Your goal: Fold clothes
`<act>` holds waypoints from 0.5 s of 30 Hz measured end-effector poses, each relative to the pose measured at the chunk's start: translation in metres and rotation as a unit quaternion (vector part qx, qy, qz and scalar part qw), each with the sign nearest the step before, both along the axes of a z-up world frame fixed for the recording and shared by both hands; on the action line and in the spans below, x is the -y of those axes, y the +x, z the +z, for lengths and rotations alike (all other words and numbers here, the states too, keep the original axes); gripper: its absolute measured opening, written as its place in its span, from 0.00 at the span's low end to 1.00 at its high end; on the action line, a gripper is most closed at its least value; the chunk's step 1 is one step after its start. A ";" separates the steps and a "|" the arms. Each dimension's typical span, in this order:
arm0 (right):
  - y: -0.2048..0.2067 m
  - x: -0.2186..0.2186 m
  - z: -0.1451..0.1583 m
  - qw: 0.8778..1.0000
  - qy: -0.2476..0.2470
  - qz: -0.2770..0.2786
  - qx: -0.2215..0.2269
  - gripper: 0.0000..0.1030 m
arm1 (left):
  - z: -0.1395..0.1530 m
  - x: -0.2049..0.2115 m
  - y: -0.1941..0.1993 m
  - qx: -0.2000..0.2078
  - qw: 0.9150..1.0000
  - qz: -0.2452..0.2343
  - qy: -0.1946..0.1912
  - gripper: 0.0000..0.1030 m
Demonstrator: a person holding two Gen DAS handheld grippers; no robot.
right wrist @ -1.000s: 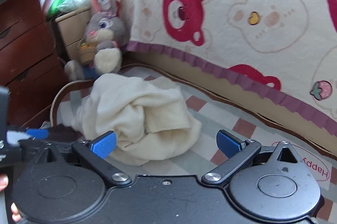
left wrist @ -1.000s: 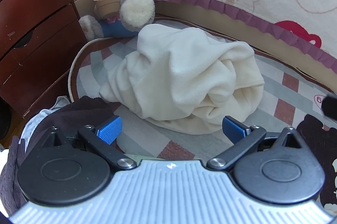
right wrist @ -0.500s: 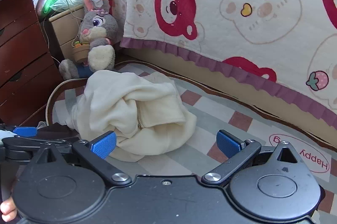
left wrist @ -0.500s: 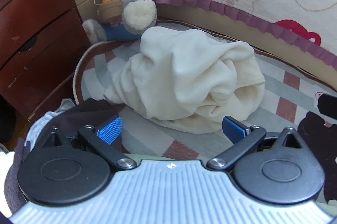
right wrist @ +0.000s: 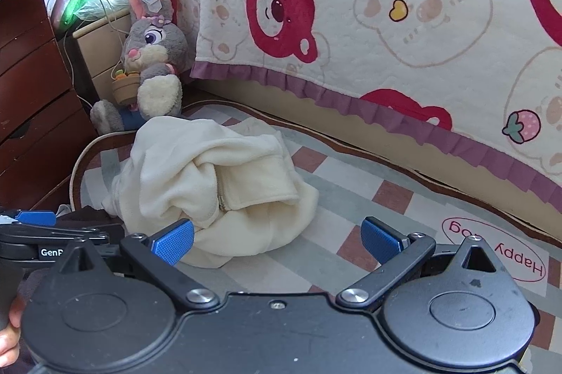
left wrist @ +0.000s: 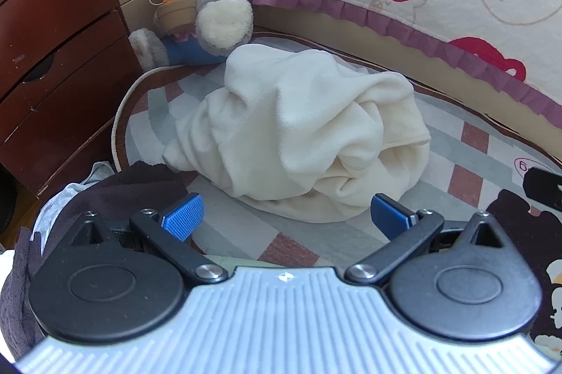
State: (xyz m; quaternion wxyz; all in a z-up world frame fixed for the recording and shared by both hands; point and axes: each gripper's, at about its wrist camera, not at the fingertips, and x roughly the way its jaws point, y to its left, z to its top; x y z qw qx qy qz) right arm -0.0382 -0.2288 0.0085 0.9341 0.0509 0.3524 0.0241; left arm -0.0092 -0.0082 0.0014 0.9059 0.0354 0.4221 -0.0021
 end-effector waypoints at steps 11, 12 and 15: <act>0.001 0.001 -0.002 1.000 -0.002 -0.005 -0.004 1.00 | 0.001 0.007 0.006 0.000 1.000 -0.006 -0.012 1.00; 0.001 0.002 -0.002 1.000 -0.002 -0.005 -0.005 1.00 | 0.001 0.008 0.006 0.000 1.000 -0.007 -0.012 1.00; 0.001 0.002 -0.004 1.000 -0.004 -0.004 -0.007 0.99 | -0.001 0.009 0.006 0.002 1.000 -0.010 -0.012 1.00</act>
